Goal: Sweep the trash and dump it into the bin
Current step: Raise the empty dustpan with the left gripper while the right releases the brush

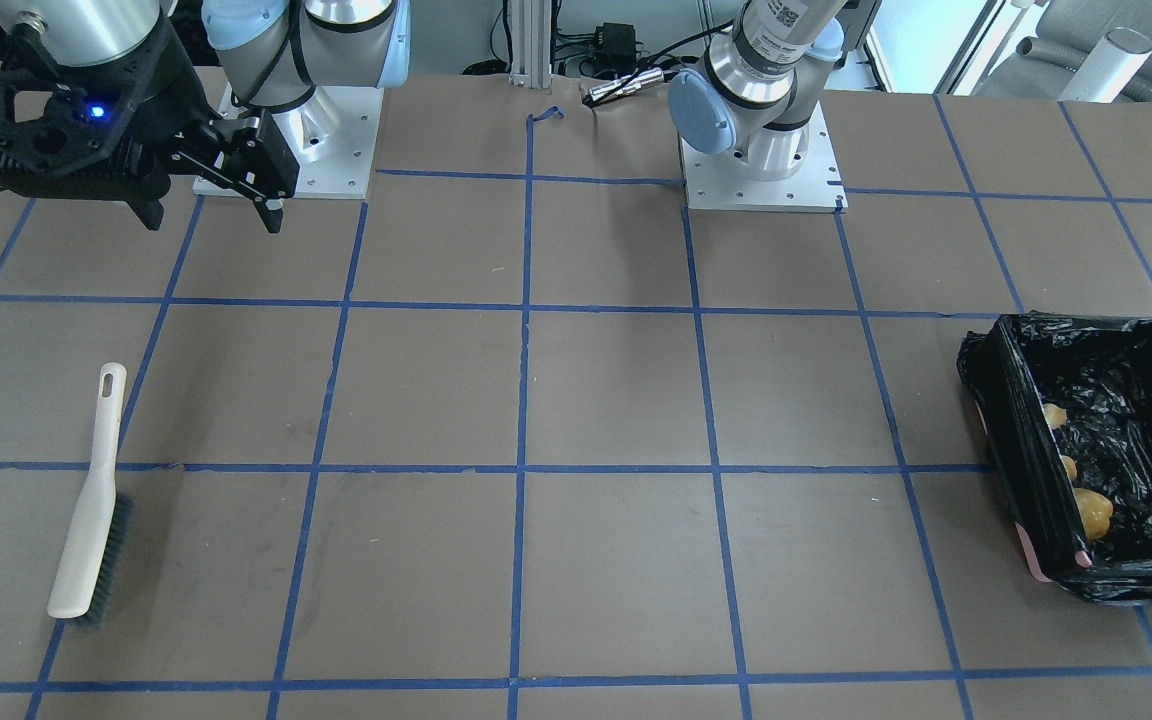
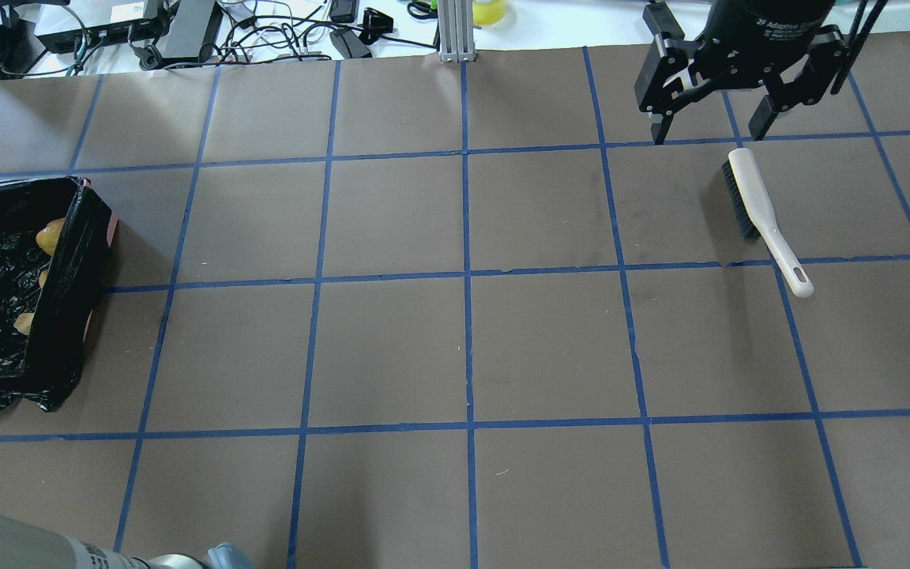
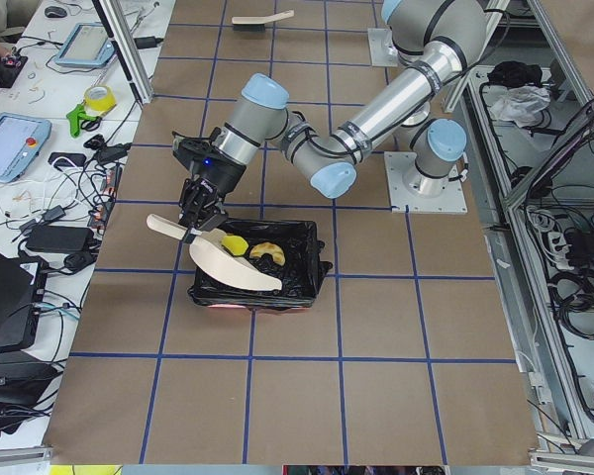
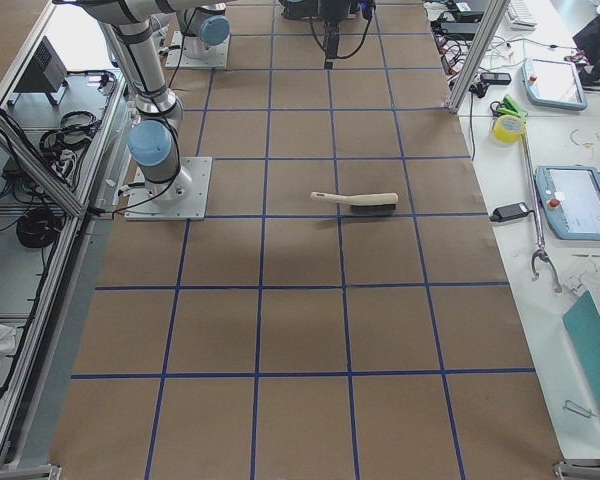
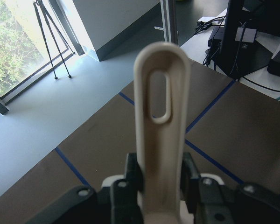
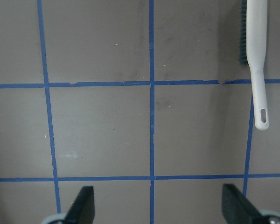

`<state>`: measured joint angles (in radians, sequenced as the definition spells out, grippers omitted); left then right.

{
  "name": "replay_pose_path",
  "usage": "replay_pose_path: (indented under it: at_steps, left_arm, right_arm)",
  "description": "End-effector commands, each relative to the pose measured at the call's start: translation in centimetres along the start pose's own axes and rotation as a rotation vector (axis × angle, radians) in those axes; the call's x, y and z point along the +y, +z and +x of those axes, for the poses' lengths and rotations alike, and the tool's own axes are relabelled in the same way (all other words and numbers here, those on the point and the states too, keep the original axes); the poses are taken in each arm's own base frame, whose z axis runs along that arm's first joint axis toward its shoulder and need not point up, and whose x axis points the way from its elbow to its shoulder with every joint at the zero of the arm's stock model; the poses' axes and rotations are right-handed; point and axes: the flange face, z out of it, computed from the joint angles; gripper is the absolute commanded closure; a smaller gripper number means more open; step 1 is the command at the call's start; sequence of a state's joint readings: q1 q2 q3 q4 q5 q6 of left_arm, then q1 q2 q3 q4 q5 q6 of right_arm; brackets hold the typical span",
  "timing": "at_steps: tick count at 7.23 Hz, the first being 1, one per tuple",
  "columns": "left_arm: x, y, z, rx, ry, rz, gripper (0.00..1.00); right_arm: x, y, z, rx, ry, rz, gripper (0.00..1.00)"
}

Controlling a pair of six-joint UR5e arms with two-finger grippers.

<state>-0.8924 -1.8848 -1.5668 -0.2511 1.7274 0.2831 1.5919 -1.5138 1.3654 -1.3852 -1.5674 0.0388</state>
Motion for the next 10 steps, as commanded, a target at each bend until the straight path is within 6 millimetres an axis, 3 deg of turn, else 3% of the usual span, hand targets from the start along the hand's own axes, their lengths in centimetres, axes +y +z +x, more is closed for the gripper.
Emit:
replay_pose_path:
  at_steps: [1, 2, 3, 6, 8, 10]
  left_arm:
    - [-0.3, -0.9, 0.5, -0.030, 0.051, 0.119, 1.00]
    - [-0.4, -1.8, 0.6, -0.059, 0.112, 0.207, 1.00]
    - [0.1, -2.7, 1.9, -0.066, 0.147, 0.264, 1.00]
    - [-0.5, -4.1, 3.2, -0.007, 0.116, 0.186, 1.00]
    - [-2.7, -6.6, 6.4, 0.010, 0.042, 0.058, 1.00]
    - [-3.0, -9.3, 10.5, 0.030, -0.066, 0.001, 1.00]
  right_arm:
    - [0.4, 0.2, -0.4, -0.003, 0.034, 0.031, 0.04]
    - [0.4, 0.8, -0.4, -0.004, 0.036, 0.040, 0.01]
    - [0.6, 0.7, -0.4, -0.004, 0.036, 0.048, 0.00]
    - [0.4, 0.8, -0.7, -0.035, 0.035, 0.052, 0.00]
    - [0.4, 0.9, -0.7, -0.036, 0.033, 0.050, 0.00]
    - [0.4, 1.0, -0.7, -0.036, 0.035, 0.047, 0.00]
